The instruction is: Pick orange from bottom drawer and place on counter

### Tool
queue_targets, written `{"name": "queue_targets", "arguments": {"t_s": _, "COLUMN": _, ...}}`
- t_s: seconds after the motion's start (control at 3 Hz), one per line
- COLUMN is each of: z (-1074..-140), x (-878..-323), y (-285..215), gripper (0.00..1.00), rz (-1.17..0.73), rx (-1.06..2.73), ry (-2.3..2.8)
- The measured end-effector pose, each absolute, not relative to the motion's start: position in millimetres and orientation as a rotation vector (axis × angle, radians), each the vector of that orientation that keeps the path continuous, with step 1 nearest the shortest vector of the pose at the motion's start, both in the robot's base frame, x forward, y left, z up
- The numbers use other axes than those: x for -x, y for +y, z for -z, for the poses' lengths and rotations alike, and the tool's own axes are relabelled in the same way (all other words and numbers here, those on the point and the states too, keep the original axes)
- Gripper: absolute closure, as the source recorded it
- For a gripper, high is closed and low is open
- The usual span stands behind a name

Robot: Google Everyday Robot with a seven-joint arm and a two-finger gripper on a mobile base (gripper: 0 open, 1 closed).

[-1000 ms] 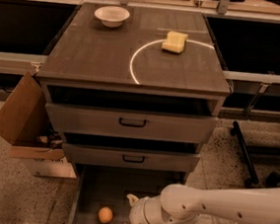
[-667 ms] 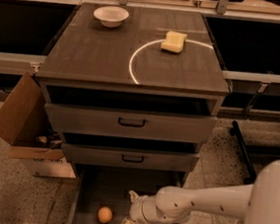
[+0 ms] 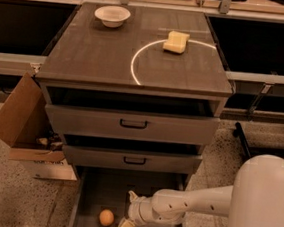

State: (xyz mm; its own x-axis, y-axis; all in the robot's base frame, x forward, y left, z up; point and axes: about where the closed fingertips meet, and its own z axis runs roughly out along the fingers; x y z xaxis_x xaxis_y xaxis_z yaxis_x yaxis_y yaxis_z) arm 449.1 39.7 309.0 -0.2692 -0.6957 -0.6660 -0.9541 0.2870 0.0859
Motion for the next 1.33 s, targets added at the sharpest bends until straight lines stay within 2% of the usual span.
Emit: {"name": "queue_targets", "arguments": {"t_s": 1.33, "z": -238, "x": -489, "y": 84, "gripper": 0.0, "rz": -0.649, "rx": 1.686, "ry": 1.774}}
